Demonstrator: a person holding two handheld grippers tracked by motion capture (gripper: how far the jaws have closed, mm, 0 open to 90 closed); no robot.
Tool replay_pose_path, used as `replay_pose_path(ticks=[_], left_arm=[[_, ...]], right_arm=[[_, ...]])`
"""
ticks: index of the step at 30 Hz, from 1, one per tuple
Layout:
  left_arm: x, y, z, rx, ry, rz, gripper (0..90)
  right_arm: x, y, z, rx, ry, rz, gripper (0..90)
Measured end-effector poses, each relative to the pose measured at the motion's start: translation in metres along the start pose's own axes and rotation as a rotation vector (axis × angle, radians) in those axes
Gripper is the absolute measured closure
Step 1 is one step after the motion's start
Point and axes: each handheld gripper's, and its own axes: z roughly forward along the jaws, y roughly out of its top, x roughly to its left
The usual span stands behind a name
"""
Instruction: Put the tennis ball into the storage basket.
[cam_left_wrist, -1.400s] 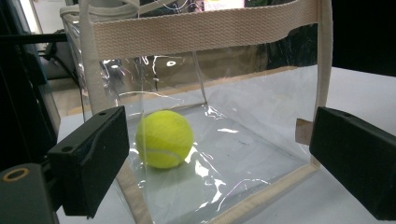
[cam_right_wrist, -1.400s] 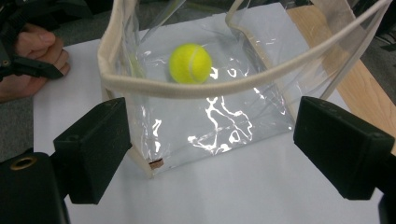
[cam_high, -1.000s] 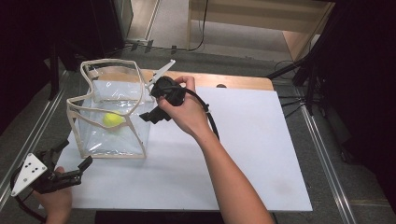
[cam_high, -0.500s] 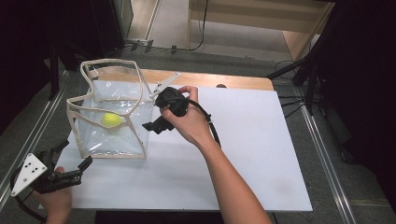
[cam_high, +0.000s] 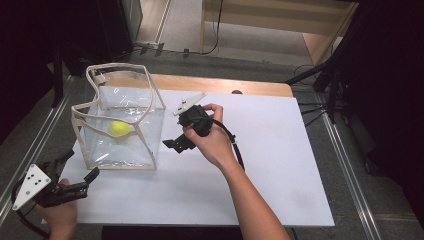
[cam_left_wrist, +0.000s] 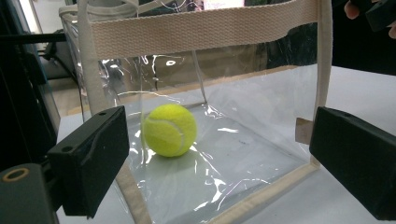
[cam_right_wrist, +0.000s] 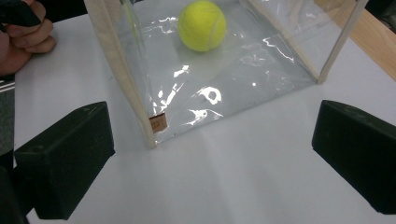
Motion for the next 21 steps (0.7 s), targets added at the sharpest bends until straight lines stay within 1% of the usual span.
replay_pose_path(ticks=[10,12,13,14,15,21], left_arm=[[0.0,0.0,0.0,0.003,0.0,0.002,5.3],[0.0,0.0,0.0,0.003,0.0,0.002,5.2],[0.0,0.0,0.0,0.003,0.0,0.002,5.3],[0.0,0.0,0.0,0.003,-0.001,0.002,5.2],[0.0,0.0,0.0,0.003,0.0,0.002,5.2],[0.0,0.0,0.0,0.005,0.002,0.003,5.3]], right_arm=[[0.0,-0.024,-0.004,-0.016,-0.006,0.019,0.0],[0.0,-0.029,-0.006,-0.029,-0.008,0.022,0.0],[0.001,-0.032,-0.006,-0.033,-0.01,0.032,0.0],[0.0,-0.034,-0.007,-0.038,-0.014,0.026,0.0],[0.001,-0.037,-0.008,-0.043,-0.012,0.031,0.0],[0.001,-0.052,-0.014,-0.075,-0.038,0.046,0.0]])
